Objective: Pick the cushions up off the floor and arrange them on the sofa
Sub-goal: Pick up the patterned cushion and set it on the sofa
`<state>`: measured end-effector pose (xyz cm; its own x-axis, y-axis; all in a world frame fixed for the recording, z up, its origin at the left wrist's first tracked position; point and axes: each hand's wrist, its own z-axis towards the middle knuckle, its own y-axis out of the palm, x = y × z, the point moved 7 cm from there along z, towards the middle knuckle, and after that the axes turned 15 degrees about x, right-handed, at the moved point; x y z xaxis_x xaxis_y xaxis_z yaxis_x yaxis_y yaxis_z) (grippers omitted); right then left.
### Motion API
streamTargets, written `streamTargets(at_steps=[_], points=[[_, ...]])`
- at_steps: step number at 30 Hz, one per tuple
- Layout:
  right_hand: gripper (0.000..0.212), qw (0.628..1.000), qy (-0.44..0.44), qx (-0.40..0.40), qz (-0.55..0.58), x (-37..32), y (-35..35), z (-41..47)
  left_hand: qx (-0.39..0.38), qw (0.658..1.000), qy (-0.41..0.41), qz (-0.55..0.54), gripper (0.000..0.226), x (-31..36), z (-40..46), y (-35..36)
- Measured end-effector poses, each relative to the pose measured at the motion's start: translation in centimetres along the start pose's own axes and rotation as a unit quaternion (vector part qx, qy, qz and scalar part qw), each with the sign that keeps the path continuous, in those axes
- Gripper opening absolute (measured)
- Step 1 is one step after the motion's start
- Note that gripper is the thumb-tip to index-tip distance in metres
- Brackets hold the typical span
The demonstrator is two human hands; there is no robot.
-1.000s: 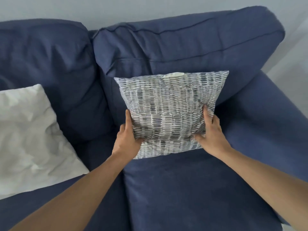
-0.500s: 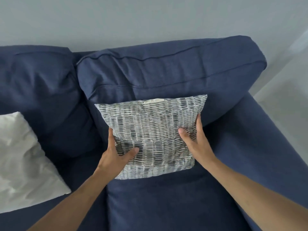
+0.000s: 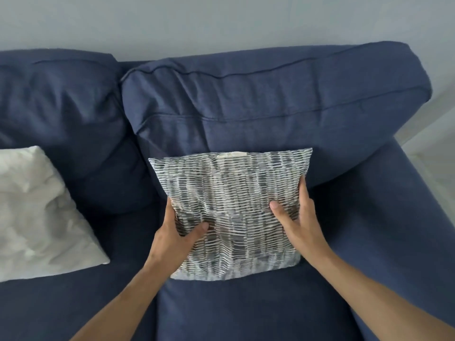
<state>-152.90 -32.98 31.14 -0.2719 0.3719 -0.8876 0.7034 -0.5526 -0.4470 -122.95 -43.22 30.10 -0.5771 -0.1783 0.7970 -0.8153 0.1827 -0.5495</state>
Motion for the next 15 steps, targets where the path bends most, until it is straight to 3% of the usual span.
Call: streamTargets(at_steps=[5,8,11,13,15], points=[[0.103,0.999,0.021,0.042,0.010,0.3,0.4,-0.5,-0.015,1.000,-0.006,-0.003,0.120,-0.6,0.6,-1.1],[0.097,0.994,0.005,0.110,-0.006,-0.9,-0.4,-1.4,0.030,0.999,0.023,0.017,0.120,-0.1,0.1,-3.2],[0.085,0.972,-0.152,0.159,-0.087,-4.4,-0.2,-1.8,0.123,0.974,0.174,0.079,0.101,3.2,-0.5,-4.8],[0.078,0.936,-0.283,0.130,-0.166,-7.1,2.1,-1.8,0.174,0.928,0.315,0.101,0.079,6.9,-0.9,-4.1],[0.070,0.881,-0.405,0.077,-0.234,-8.7,5.3,-2.0,0.154,0.895,0.401,0.116,0.066,9.5,-0.7,-1.2]])
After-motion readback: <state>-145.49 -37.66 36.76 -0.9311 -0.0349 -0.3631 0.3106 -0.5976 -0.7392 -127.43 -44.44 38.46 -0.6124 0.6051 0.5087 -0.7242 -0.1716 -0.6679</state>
